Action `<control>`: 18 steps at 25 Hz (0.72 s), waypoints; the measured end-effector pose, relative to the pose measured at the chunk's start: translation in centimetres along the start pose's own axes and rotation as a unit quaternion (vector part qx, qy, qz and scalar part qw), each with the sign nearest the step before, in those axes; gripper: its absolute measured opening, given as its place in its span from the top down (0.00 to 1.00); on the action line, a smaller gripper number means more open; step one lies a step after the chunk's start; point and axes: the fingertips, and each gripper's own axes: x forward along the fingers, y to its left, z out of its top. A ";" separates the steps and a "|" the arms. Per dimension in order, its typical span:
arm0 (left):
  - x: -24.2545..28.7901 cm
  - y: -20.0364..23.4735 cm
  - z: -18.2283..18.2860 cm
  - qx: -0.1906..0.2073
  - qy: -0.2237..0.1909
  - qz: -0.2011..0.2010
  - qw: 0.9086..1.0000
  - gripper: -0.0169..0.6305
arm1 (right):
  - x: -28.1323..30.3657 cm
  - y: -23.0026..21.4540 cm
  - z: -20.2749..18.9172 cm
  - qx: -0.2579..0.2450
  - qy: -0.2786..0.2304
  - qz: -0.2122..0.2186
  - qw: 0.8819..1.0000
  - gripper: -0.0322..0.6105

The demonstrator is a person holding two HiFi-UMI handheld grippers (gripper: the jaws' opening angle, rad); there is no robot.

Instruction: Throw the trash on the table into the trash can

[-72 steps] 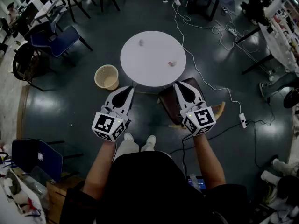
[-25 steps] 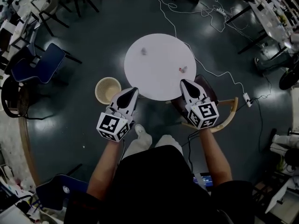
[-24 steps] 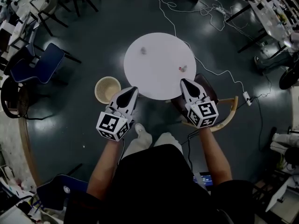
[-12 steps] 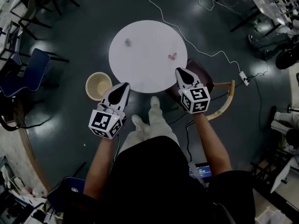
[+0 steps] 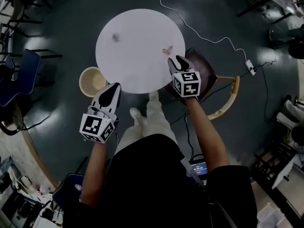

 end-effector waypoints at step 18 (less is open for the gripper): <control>8.2 1.4 -4.7 -0.025 0.062 0.022 0.998 0.95 | 12.0 -7.6 -6.2 0.013 0.093 -0.029 0.995 0.66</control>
